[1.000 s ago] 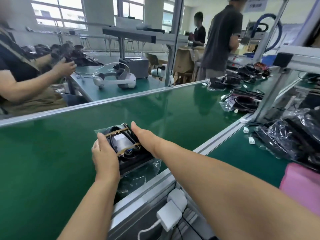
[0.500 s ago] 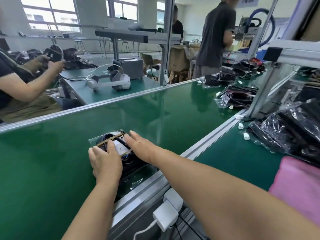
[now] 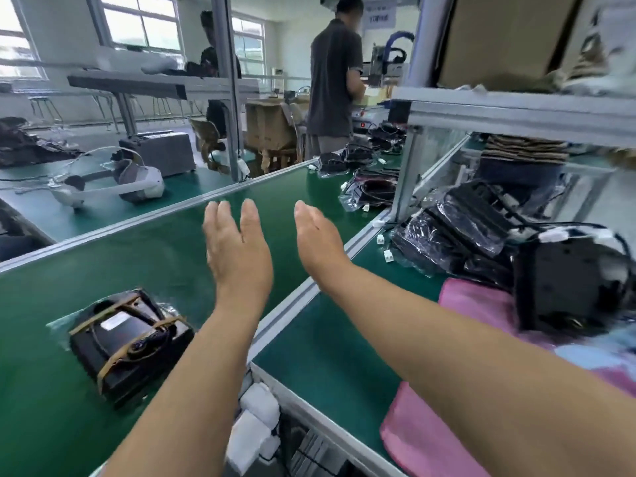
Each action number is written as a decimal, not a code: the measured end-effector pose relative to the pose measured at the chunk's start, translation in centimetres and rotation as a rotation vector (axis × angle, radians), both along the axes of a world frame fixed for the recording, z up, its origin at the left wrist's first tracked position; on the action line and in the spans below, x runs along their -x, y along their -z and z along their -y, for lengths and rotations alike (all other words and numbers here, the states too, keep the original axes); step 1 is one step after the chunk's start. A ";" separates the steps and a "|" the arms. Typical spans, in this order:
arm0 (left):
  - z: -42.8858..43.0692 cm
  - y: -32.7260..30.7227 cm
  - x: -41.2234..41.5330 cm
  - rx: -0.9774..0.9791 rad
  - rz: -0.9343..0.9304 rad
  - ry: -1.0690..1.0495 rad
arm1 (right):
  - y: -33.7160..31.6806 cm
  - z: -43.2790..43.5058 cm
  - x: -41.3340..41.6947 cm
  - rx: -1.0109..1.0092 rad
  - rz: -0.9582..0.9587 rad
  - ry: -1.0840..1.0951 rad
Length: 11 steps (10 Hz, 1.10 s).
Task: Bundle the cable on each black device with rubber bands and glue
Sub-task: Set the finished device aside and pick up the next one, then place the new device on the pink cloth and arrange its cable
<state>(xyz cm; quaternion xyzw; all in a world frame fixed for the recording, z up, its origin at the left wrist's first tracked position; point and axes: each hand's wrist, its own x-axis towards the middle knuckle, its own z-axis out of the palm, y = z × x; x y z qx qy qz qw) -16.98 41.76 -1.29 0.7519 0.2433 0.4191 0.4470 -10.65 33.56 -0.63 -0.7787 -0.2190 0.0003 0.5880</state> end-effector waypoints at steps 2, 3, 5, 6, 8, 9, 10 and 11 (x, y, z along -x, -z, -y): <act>8.2 -0.9 -6.1 -0.043 0.001 0.290 | -2.9 10.0 -3.0 -0.008 0.220 0.307; 12.0 -2.2 -9.4 -0.115 -0.008 0.402 | -4.2 15.0 -4.4 0.008 0.359 0.432; 18.3 -5.1 -14.9 -0.247 -0.053 0.546 | -6.2 22.8 -7.0 -0.010 0.326 0.665; 20.3 -6.1 -17.1 -0.168 -0.140 0.615 | -6.9 24.8 -8.6 -0.113 0.016 0.659; 22.6 -7.0 -21.1 -0.129 -0.404 0.562 | -8.2 25.3 -11.0 -0.202 -0.408 0.545; 22.7 -6.9 -22.2 -0.142 -0.524 0.532 | -8.2 25.4 -11.4 -0.289 -0.454 0.486; 22.7 -6.8 -22.9 -0.105 -0.585 0.597 | -8.5 25.4 -11.4 -0.234 -0.512 0.464; 22.8 -6.5 -23.0 -0.033 -0.579 0.694 | -9.1 25.2 -10.7 -0.263 -0.576 0.414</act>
